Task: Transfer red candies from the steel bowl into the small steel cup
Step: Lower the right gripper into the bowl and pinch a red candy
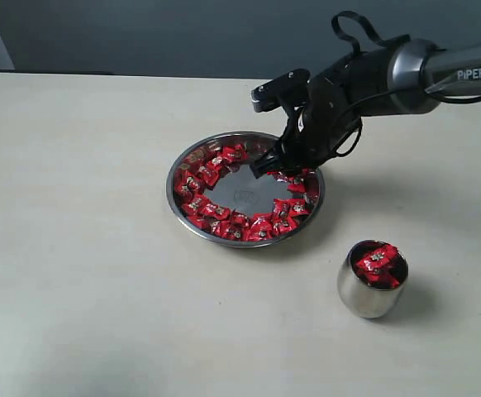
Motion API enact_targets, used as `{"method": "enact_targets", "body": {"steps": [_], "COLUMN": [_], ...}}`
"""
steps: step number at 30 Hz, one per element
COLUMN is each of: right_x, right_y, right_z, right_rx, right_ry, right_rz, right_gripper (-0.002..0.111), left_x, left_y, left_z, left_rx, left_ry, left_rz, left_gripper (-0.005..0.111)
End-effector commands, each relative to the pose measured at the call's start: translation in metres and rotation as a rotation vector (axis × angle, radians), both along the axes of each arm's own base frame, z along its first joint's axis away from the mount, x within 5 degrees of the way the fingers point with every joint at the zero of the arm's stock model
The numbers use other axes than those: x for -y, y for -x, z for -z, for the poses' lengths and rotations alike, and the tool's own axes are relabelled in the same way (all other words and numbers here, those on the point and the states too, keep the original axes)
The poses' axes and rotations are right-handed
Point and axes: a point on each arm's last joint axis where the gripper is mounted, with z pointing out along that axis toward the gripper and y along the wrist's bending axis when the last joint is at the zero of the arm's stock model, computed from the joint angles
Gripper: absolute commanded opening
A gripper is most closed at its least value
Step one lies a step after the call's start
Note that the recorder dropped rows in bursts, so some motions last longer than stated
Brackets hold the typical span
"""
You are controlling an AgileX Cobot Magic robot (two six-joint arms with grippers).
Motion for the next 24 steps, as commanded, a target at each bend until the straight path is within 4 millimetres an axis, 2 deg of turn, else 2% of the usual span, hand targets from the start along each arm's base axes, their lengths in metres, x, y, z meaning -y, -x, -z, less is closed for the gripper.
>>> {"method": "enact_targets", "body": {"steps": [1,12,13,15,17,20,24], "right_x": [0.002,0.002,0.002,0.001,0.001,0.000,-0.001], "right_y": [-0.002,-0.002,-0.002,-0.003,-0.003,-0.004,-0.004], "right_z": [0.008,0.028,0.028,0.027,0.023,0.018,0.000], "right_rx": [-0.018,-0.055,-0.055,-0.050,-0.039,-0.025,0.018], "right_ry": [0.016,0.035,0.035,0.033,0.027,0.018,-0.011], "right_rz": [0.000,-0.001,-0.001,-0.001,-0.002,-0.003,-0.003], "right_gripper": [0.038,0.037,0.035,0.016,0.003,0.001,0.001], "left_x": [0.000,0.000,0.000,0.000,0.000,0.000,0.000], "left_y": [0.000,0.000,0.000,0.000,0.000,0.000,0.000], "left_z": [-0.001,-0.001,-0.001,-0.001,-0.001,-0.001,-0.001], "left_rx": [0.012,0.012,0.012,0.012,0.012,0.012,0.012], "left_ry": [0.003,0.003,0.003,0.003,0.003,0.003,0.003], "left_rz": [0.000,0.000,0.000,0.000,0.000,0.000,0.000], "left_gripper": [0.000,0.000,0.000,0.000,0.000,0.000,0.000]}}
